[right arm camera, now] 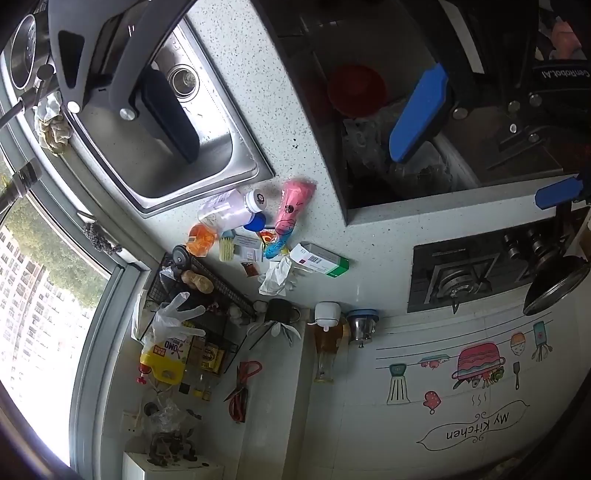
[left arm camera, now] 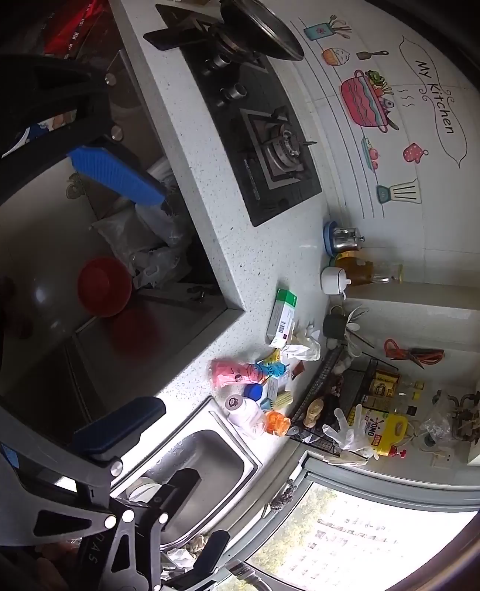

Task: Collect trash
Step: 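Move both tools toward the cluttered counter beside the sink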

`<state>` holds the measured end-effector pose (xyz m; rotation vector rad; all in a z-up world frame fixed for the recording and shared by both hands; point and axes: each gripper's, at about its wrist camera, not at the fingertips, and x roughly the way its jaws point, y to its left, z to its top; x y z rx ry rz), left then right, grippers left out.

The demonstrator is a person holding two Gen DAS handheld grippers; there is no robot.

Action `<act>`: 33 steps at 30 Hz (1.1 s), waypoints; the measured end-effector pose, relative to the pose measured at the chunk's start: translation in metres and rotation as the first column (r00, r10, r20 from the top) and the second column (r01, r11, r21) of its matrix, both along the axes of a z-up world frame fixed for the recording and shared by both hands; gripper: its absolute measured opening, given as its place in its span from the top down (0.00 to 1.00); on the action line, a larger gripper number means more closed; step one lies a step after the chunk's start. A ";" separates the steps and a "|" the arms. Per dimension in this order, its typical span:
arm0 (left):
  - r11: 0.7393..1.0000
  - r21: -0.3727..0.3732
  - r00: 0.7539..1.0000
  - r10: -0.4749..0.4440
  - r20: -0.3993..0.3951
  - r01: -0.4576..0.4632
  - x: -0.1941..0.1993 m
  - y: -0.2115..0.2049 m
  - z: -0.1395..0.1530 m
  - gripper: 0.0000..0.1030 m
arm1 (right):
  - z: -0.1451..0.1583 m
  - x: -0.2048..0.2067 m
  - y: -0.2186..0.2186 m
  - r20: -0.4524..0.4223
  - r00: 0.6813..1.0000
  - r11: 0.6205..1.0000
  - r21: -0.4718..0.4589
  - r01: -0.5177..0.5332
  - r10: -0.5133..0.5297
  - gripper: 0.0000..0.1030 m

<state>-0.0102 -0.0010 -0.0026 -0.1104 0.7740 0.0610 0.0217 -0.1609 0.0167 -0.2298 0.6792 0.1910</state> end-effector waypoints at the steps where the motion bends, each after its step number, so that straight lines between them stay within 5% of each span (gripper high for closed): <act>1: 1.000 0.003 1.000 0.001 0.000 -0.001 0.000 -0.001 0.000 0.00 | 0.000 -0.001 0.001 0.000 1.000 1.000 0.001 -0.002 0.002 0.00; 33: 1.000 0.010 1.000 -0.004 -0.007 0.005 0.001 0.005 -0.005 0.00 | -0.005 0.003 0.004 -0.049 0.999 1.000 0.019 -0.003 0.004 0.00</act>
